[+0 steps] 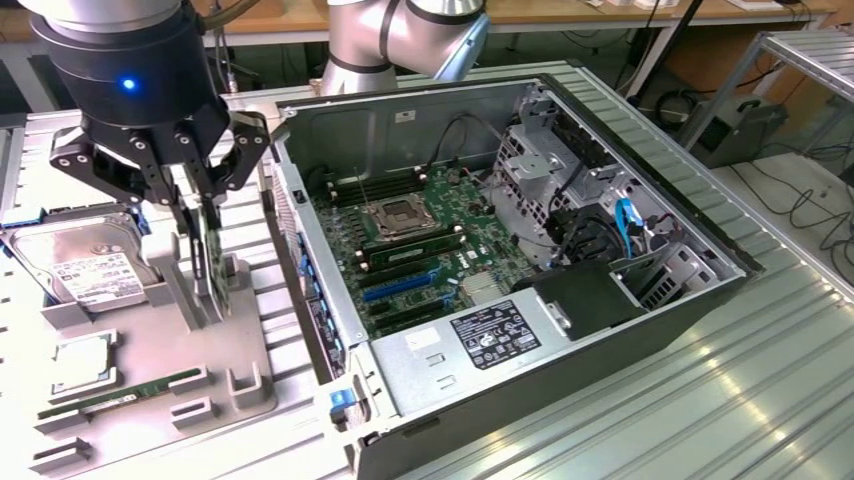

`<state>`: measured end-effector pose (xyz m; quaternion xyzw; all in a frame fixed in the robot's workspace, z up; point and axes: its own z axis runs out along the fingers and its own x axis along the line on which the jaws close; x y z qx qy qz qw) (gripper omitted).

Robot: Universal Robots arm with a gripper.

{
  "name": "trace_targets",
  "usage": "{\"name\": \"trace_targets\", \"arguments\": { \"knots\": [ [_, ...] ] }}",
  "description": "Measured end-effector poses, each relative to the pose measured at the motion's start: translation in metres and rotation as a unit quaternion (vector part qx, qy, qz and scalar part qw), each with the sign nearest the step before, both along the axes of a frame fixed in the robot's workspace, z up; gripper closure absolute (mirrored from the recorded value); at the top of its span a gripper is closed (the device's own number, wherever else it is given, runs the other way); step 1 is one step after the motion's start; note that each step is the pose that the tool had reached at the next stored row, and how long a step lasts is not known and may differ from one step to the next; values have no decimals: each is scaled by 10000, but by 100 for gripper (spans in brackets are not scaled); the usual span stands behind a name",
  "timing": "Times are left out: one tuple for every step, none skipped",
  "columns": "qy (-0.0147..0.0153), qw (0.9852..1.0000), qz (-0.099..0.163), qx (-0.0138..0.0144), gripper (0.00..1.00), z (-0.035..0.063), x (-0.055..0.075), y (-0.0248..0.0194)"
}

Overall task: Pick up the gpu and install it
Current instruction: 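Pick up the gpu and move the gpu toward the slot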

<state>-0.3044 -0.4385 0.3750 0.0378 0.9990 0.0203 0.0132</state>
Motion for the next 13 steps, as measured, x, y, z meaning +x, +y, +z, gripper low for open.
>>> {"name": "trace_targets", "arguments": {
  "knots": [
    [0,10000,0,0,73,3,0,0],
    [0,10000,0,0,73,6,0,0],
    [0,10000,0,0,73,9,0,0],
    [0,10000,0,0,73,12,0,0],
    [0,10000,0,0,73,16,0,0],
    [0,10000,0,0,73,19,0,0],
    [0,10000,0,0,73,22,0,0],
    [0,10000,0,0,73,25,0,0],
    [0,10000,0,0,73,28,0,0],
    [0,10000,0,0,73,32,0,0],
    [0,10000,0,0,73,35,0,0],
    [0,10000,0,0,73,39,0,0],
    [0,10000,0,0,73,43,0,0]
  ]
}}
